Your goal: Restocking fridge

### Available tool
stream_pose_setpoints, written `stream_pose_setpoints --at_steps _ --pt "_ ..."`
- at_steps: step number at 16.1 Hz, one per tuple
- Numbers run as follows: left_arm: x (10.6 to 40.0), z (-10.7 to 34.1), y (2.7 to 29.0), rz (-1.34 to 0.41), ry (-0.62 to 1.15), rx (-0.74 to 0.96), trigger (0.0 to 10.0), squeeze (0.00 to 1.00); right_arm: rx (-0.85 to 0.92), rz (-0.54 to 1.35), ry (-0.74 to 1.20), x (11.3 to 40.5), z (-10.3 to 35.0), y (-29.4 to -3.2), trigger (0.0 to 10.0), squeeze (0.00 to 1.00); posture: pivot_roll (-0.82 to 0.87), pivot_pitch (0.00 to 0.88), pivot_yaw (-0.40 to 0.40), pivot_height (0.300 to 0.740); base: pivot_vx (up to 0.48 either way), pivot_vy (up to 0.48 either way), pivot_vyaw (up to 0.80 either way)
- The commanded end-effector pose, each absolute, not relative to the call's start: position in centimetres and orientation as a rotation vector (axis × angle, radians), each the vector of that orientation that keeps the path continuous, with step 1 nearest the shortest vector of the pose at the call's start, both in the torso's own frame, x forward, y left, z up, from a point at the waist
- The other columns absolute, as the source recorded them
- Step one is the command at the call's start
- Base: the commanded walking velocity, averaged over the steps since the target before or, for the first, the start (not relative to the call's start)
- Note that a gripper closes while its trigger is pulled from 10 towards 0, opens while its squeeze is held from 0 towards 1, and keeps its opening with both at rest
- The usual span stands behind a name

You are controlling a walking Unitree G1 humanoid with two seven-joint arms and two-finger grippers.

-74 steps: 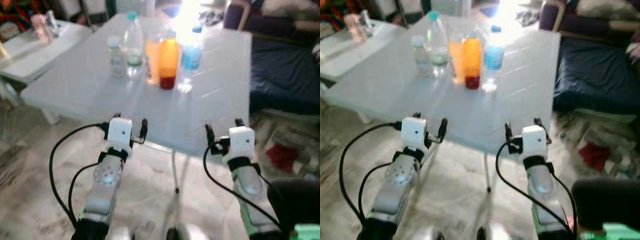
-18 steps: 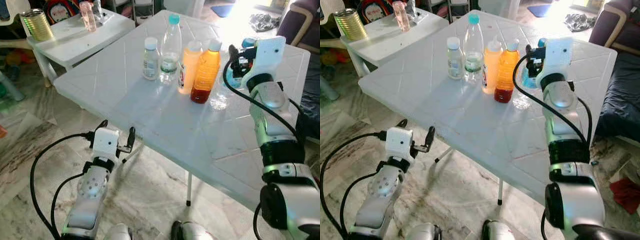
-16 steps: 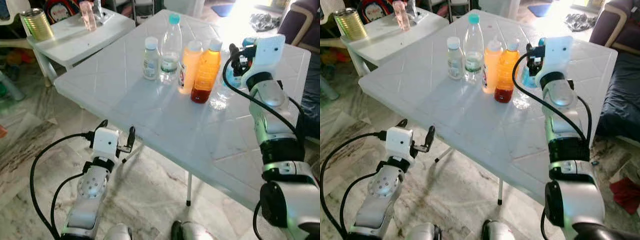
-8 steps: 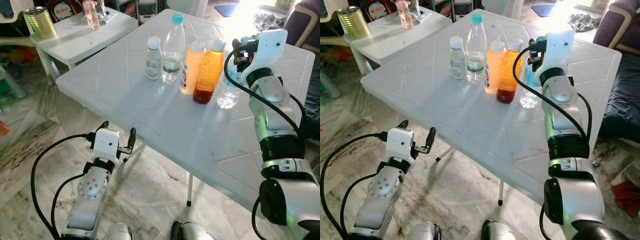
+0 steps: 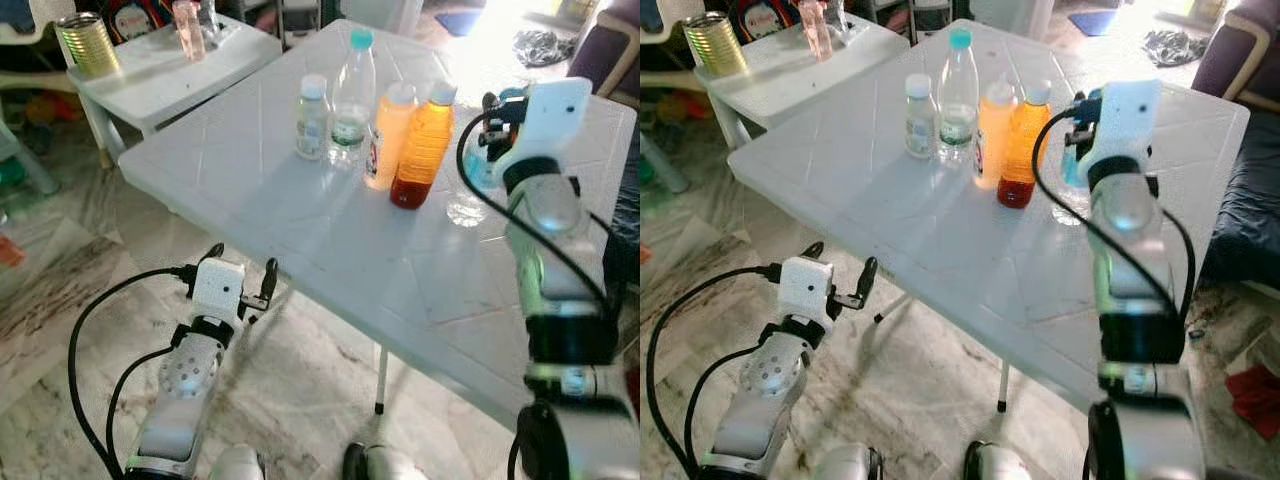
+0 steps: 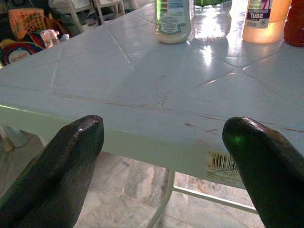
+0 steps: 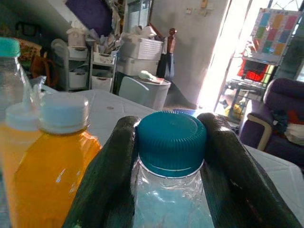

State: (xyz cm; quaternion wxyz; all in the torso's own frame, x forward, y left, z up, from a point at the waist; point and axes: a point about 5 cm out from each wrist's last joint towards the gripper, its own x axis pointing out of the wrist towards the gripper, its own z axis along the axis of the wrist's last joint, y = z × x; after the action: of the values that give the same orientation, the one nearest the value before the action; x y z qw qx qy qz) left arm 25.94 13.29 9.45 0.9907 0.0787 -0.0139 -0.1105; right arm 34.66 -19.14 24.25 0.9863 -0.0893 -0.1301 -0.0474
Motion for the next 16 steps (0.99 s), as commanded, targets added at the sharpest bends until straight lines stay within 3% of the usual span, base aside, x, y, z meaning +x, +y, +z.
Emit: stream_pose_setpoints --at_steps 1,3,4,5,12,14,16 --pt "26.0 9.2 13.3 -0.228 -0.008 0.163 10.0 0.00 -0.196 -0.100 -0.196 34.4 23.1 -19.0 0.0 0.00 0.14 0.108 -0.011 0.740 0.000 0.000 0.00" --pt "26.3 9.2 13.4 -0.190 0.009 0.118 10.0 0.00 -0.221 -0.090 -0.255 33.8 23.4 -18.5 0.0 0.00 0.12 0.101 -0.011 0.740 0.000 0.000 0.00" --pt "26.4 9.3 13.4 -0.185 0.009 0.095 10.0 0.00 -0.251 -0.085 -0.271 33.5 23.3 -18.2 3.8 0.00 0.12 0.099 -0.011 0.740 0.000 0.000 0.00" --pt "26.7 9.7 13.2 -0.186 -0.006 0.082 10.0 0.00 -0.265 -0.076 -0.280 33.1 23.1 -17.6 10.0 0.00 0.12 0.092 -0.014 0.740 0.000 0.000 0.00" --pt "27.7 10.4 13.1 -0.208 -0.030 0.105 10.0 0.00 -0.182 0.069 -0.289 31.1 22.1 -13.9 10.0 0.00 0.12 0.093 -0.015 0.740 0.000 0.000 0.00" --pt "28.1 10.7 12.9 -0.179 -0.044 0.080 10.0 0.00 -0.065 0.137 -0.302 30.6 22.3 -12.7 10.0 0.00 0.11 0.077 -0.016 0.740 0.000 0.339 0.00" --pt "28.1 10.5 12.7 -0.180 -0.038 0.070 10.0 0.00 -0.068 0.187 -0.323 30.0 22.3 -12.2 10.0 0.00 0.10 0.074 -0.019 0.740 0.000 0.184 0.00"
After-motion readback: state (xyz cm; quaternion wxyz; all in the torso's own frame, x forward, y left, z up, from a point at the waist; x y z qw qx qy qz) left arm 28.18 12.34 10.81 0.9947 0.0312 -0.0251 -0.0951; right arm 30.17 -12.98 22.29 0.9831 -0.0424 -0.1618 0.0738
